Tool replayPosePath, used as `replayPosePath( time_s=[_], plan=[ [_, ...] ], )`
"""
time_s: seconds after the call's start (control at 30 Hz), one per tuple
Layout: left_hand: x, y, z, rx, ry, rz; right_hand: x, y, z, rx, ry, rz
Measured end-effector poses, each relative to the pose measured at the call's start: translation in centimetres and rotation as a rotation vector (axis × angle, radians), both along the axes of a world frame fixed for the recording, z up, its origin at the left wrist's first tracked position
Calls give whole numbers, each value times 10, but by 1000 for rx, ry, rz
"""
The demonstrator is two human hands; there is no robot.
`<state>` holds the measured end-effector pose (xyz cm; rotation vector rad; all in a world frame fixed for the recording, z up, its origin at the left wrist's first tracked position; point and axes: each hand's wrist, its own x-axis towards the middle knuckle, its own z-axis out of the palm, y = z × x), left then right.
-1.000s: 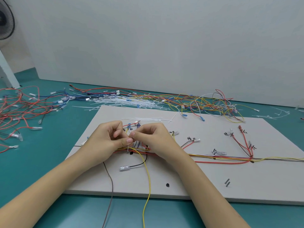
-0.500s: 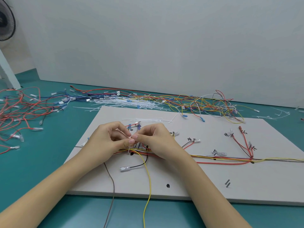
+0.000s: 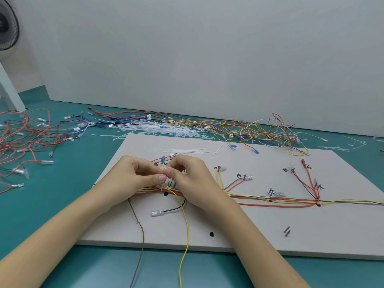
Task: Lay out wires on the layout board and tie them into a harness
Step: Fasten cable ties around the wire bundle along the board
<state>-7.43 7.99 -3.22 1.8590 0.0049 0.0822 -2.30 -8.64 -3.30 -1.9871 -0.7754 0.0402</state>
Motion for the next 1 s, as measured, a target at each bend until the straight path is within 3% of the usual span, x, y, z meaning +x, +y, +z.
replayPosePath(
  time_s=[0.23, 0.4, 0.6, 0.83, 1.0],
  plan=[
    [-1, 0, -3, 183, -72, -39, -1, -2, 5, 126, 96, 22],
    [-1, 1, -4, 150, -89, -42, 0, -4, 5, 185, 253, 32],
    [-2, 0, -1, 177, -97, -38, -7, -1, 7, 149, 191, 38],
    [-4, 2, -1, 356, -149, -2, -12, -2, 16, 245, 293, 105],
    [-4, 1, -5, 571, -333, 1, -13, -2, 19, 294, 391, 124]
  ],
)
